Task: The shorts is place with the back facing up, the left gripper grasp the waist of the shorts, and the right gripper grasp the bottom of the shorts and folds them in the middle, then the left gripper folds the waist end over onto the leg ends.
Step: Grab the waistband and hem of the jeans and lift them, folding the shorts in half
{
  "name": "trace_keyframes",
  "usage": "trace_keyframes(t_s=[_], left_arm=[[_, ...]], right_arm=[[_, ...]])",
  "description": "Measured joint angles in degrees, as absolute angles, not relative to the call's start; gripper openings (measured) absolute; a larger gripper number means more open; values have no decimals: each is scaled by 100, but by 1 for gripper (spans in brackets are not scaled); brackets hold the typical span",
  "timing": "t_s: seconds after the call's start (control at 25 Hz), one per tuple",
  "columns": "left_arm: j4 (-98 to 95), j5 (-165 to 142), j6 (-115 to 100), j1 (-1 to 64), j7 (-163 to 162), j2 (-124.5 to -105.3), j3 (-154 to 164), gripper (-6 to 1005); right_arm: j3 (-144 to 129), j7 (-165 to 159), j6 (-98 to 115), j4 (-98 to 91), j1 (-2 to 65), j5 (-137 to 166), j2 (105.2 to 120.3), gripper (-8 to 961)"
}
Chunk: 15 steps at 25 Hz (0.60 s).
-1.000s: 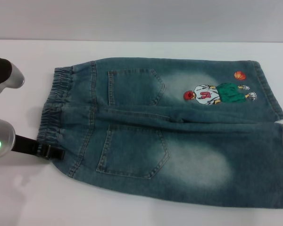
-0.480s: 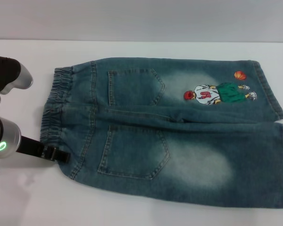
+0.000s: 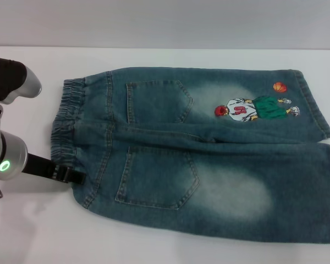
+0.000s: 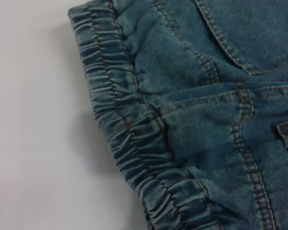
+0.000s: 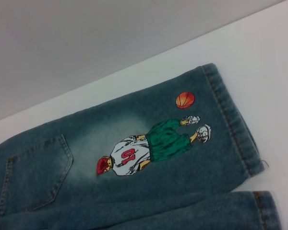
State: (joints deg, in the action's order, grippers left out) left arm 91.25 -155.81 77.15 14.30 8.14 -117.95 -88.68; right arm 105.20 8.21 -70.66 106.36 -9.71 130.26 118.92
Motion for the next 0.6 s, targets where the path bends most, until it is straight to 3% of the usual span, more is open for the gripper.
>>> trace_keyframes(t_s=[0.6], left_arm=[[9053, -16017, 7698, 1379, 637, -11795, -8880, 831]], right_arm=[[10496, 882, -7058, 10599, -966, 13003, 11900, 604]])
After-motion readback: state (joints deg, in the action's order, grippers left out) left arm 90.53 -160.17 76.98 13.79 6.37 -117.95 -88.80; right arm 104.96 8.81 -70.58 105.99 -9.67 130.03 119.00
